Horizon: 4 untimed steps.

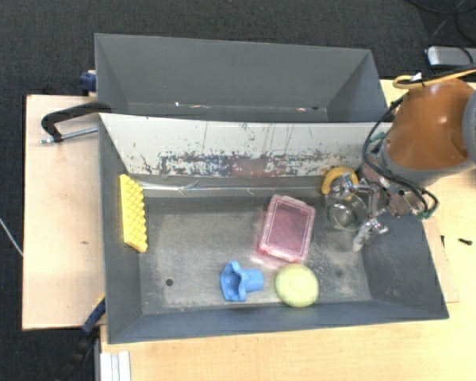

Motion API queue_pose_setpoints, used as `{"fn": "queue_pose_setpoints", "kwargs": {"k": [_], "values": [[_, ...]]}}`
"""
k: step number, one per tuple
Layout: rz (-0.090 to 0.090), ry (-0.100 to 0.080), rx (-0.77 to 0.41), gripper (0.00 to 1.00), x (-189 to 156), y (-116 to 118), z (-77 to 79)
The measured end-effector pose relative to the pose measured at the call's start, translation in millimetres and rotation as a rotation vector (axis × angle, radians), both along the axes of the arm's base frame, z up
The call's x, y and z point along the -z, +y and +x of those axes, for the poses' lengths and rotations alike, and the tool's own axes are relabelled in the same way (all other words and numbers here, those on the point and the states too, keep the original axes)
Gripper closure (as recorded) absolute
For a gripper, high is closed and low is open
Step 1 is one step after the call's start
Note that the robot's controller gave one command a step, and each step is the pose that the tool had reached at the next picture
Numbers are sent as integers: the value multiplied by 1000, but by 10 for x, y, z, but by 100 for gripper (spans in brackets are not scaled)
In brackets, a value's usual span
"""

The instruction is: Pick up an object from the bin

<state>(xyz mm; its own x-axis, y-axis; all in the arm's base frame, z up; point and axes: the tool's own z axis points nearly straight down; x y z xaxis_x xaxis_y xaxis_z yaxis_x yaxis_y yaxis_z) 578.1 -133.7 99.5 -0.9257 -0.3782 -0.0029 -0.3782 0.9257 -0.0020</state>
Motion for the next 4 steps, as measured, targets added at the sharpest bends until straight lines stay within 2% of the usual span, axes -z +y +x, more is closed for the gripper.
{"fn": "queue_pose_setpoints", "kwargs": {"k": [1,2,3,4], "values": [[1,3,-224,0,147,-93,-74],[0,0,-343,0,30,21,-101],[0,-4,-664,0,-41,73,-34],[10,-11,-944,0,204,116,104]]}}
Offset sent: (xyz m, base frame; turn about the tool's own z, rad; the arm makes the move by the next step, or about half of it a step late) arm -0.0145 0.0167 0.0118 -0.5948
